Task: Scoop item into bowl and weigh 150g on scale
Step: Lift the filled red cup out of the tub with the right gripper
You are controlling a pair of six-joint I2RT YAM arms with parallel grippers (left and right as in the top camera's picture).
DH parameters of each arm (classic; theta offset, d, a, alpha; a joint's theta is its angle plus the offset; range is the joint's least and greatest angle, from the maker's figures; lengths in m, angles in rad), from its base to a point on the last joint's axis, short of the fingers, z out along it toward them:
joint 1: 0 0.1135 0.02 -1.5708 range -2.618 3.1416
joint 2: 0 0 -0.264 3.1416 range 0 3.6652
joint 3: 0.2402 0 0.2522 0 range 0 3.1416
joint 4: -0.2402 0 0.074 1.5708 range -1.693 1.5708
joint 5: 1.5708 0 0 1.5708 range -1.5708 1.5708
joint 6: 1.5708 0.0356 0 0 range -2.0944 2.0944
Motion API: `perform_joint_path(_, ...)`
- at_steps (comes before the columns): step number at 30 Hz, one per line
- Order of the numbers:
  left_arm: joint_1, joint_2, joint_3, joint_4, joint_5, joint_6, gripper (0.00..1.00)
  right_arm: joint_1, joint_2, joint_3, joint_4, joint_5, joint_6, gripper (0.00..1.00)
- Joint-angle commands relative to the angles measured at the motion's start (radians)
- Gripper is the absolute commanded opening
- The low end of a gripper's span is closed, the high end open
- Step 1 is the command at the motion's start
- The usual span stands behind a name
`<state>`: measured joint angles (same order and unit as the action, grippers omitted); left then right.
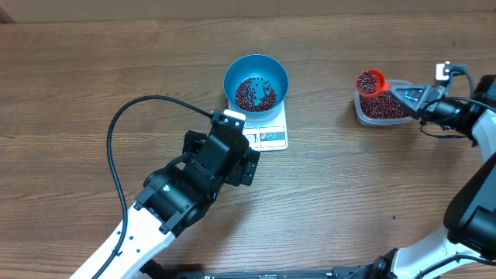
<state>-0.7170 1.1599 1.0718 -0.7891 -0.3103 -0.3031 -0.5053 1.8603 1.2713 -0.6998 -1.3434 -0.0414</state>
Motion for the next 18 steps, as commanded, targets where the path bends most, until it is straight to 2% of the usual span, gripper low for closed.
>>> perform_joint_path(1,0.01,0.005,-0.004,0.0,-0.003,0.008,0.99,0.057,0.007,-0.002,0.018,-0.065,-0.01,0.04)
perform_joint_path(18,0.01,0.005,-0.004,0.0,-0.003,0.008,0.99,0.352,0.007,-0.002,0.386,-0.039,0.287,0.04)
